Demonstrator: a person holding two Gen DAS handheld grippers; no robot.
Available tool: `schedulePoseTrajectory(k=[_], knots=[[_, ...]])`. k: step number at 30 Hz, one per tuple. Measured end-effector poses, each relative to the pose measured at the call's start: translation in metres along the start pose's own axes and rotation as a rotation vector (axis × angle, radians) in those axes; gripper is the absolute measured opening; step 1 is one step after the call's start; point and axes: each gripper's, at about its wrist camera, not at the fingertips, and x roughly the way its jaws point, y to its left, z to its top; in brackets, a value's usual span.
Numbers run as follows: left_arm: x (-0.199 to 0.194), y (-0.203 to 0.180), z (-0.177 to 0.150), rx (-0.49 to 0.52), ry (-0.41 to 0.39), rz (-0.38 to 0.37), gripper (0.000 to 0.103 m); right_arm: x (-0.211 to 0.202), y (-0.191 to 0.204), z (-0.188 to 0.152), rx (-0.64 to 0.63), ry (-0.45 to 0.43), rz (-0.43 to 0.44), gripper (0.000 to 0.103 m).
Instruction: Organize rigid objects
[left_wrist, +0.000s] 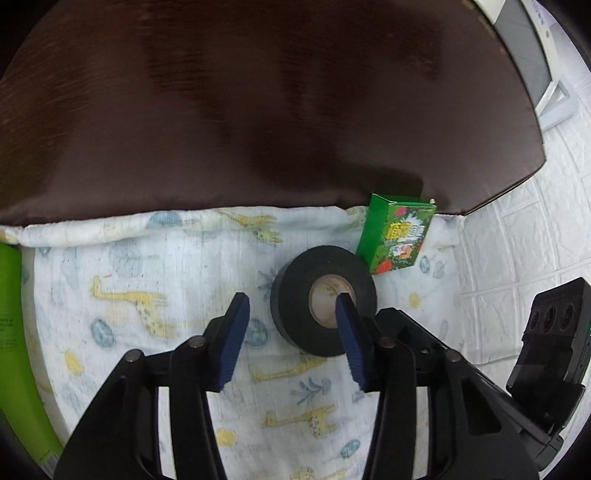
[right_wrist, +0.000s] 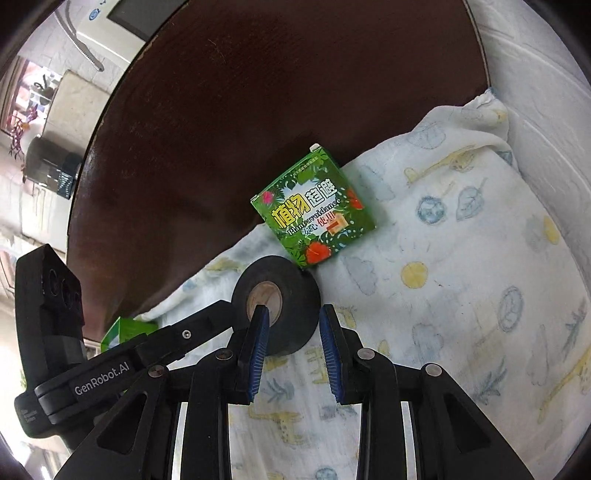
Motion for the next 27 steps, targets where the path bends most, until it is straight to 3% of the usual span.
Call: schedulePoseTrajectory(k=[2,8,14,20,27], knots=[[0.008,0.002,0.001,0.003,0.025,0.006,0.034,0.006,0.000,0.001,0.005,0.007,0.005,0.030],[0.015,0.002,0.003,0.023,0.018,-0.003,0.025,0.022,-0.005,0.003,0.012,0.028,0.011,0.030],[0.001,0.010,-0.007,0.028,-0.002,-0.016,0.025,0.016,0.001,-0.004,-0.013,0.021,0.001,0.030],[-0.052,0.021,-0.013,0.050,-0.089,-0.032,0.028,-0.009,0.032,-0.016,-0.063,-0.023,0.031,0.030],[-0.129,0.066,-0.026,0.001,-0.193,-0.029,0.029,-0.040,0.113,-0.035,-0.196,-0.092,0.104,0.030]])
